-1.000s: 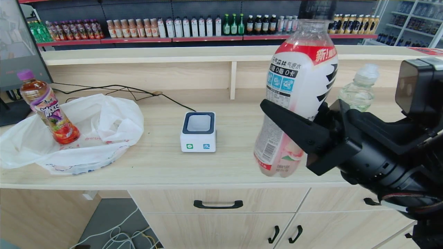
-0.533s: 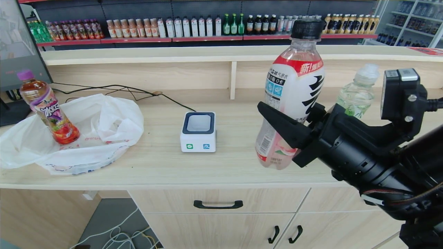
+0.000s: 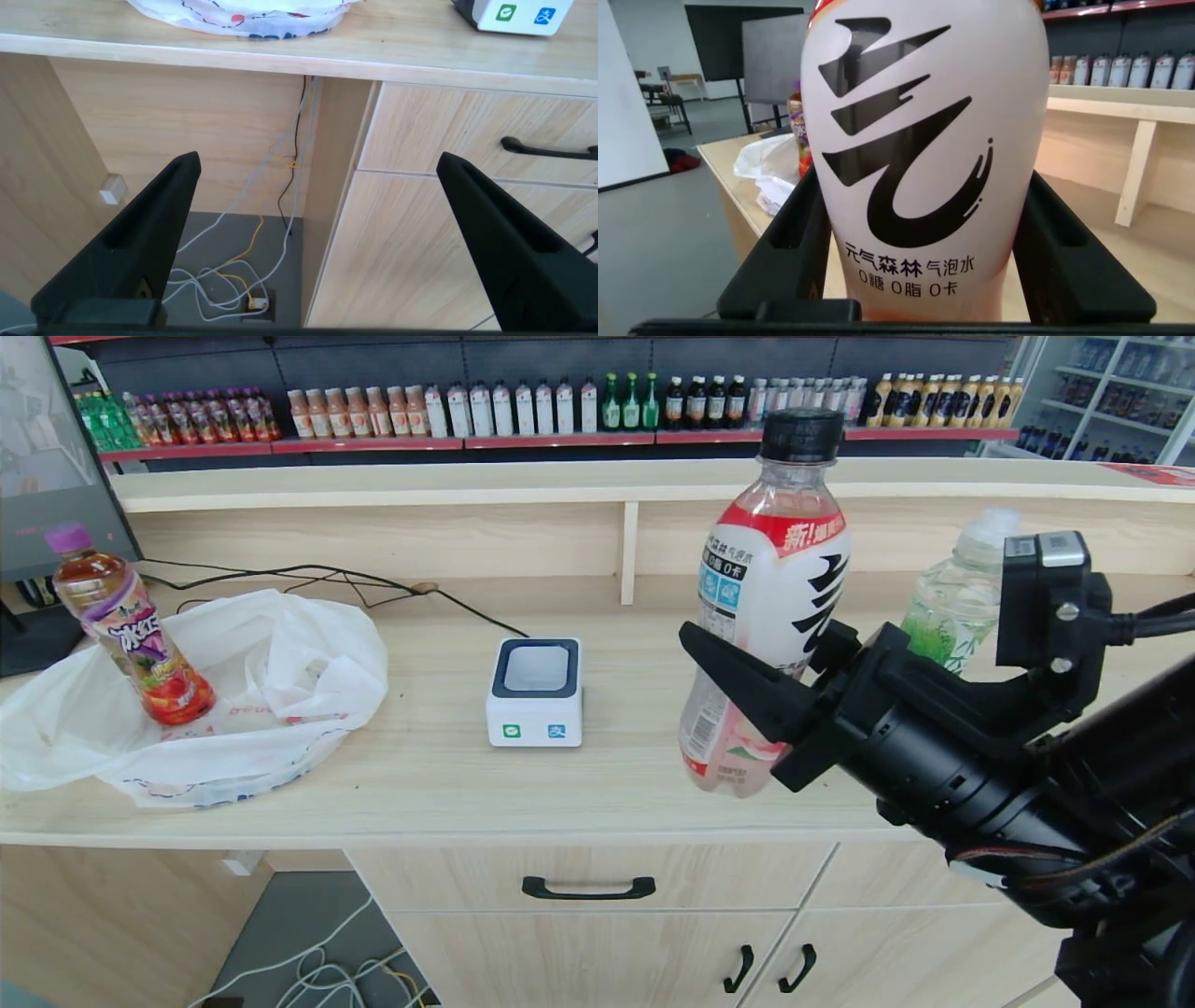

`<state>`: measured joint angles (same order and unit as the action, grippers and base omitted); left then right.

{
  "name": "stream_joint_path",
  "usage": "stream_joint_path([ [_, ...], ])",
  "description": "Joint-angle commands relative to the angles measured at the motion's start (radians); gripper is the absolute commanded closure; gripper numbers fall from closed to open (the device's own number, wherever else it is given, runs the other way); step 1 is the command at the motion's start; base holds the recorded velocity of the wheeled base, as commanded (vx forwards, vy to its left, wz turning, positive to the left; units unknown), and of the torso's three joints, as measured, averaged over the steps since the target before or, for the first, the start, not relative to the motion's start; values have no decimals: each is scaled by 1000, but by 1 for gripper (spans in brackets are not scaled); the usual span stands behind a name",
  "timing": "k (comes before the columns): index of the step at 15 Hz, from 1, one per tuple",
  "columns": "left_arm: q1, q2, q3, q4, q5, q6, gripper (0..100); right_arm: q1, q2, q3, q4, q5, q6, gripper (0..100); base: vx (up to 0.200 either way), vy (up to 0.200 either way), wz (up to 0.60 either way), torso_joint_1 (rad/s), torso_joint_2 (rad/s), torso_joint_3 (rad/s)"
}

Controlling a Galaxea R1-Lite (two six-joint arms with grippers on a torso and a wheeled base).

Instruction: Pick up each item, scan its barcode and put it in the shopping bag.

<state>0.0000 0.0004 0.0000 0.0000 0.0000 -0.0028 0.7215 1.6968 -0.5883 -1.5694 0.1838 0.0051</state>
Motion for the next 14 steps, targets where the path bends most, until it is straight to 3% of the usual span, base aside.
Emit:
stream_joint_path([
  [1, 0, 0, 0, 0, 0, 0, 0, 6, 55, -53, -1, -4, -1, 100, 0, 0, 0, 0, 0, 0],
  [10, 0, 0, 0, 0, 0, 0, 0, 6, 75, -56, -1, -4, -4, 100, 0, 0, 0, 0, 0, 0],
  [14, 0, 0, 0, 0, 0, 0, 0, 4, 81, -54, -1, -4, -4, 100, 0, 200, 0, 1, 2, 2],
])
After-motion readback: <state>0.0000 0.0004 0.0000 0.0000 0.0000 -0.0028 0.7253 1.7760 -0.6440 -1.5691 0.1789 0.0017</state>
